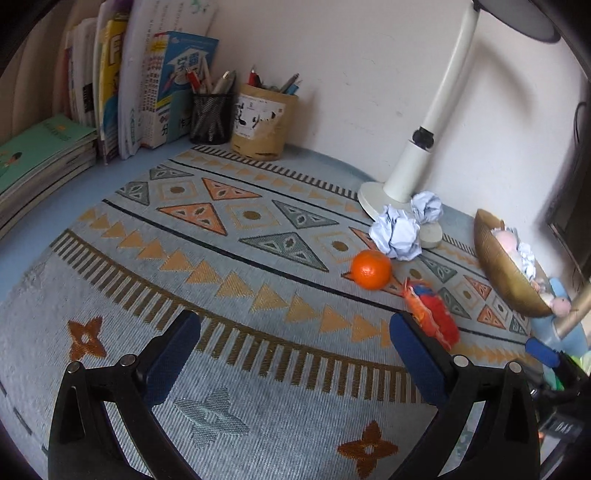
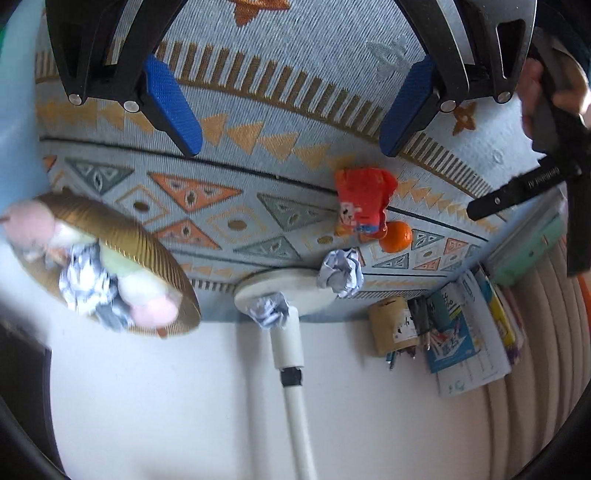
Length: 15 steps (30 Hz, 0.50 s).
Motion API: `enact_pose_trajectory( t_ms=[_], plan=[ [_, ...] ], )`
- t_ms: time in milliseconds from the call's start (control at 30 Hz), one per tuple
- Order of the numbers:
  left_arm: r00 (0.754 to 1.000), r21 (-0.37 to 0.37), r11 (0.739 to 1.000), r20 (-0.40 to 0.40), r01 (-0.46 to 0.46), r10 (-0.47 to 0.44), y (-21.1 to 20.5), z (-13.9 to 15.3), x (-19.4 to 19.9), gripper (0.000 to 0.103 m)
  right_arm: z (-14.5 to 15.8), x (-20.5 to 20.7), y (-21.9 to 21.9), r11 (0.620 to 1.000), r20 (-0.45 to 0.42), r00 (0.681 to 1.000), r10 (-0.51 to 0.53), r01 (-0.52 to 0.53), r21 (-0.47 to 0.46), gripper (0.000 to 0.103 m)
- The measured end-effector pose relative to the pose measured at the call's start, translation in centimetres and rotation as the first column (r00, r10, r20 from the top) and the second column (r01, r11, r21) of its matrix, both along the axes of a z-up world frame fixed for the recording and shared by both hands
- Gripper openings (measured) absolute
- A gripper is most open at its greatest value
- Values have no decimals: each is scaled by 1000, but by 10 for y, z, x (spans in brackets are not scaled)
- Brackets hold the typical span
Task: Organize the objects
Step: 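Move both tools back over the desk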
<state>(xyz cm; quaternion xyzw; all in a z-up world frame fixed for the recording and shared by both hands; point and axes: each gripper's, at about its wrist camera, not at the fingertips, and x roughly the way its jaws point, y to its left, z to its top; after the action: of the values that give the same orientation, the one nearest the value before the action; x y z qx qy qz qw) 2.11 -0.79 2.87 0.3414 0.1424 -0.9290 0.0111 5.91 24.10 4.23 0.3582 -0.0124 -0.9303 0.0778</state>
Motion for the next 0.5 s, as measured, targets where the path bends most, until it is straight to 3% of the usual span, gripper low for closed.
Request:
enact_pose_trajectory(
  t_ms=[133, 267, 500],
  plan=[
    [999, 26, 999, 35, -27, 26, -4, -7, -4, 102, -12, -4, -11, 996, 41, 999, 3, -6, 84, 97],
    [999, 14, 999, 23, -46, 46, -3, -7, -2, 102, -12, -2, -21, 988, 24, 1000, 12, -16, 151, 97],
    [999, -65, 998, 52, 13, -9, 14, -8, -7, 102, -16, -6, -14, 992, 65, 998, -3, -5, 125, 97]
  ],
)
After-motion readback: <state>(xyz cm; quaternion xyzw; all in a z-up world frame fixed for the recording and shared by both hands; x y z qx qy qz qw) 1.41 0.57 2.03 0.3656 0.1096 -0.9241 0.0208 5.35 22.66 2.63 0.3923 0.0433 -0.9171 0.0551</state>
